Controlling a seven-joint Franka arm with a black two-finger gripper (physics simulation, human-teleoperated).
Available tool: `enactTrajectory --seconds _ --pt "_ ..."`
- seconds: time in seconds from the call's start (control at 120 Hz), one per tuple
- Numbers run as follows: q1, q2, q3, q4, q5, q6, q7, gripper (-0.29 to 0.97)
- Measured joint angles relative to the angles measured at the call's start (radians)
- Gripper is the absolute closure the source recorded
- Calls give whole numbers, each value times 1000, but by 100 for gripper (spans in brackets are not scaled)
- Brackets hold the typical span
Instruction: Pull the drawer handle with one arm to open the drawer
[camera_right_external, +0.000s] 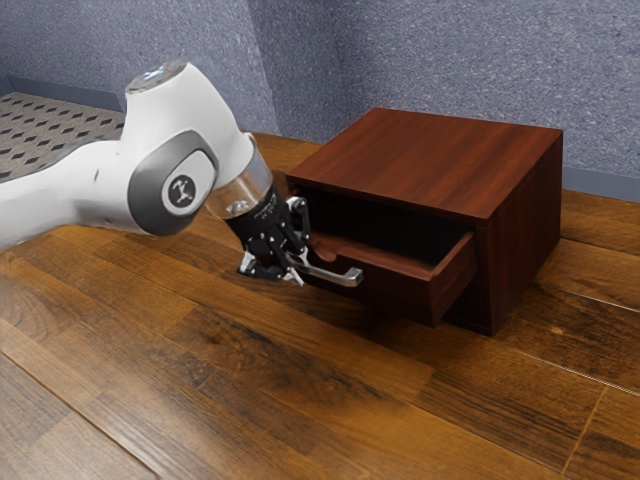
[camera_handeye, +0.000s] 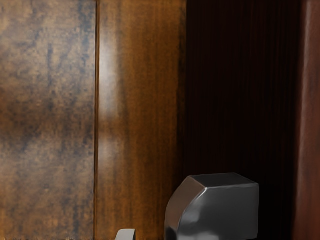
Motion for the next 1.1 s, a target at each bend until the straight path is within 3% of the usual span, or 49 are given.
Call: enactTrajectory --seconds 0.667,1.1 --pt "3 -133 5 -140 -3 4 -12 65" --pt "5 -174 5 -150 -1 15 -13 66"
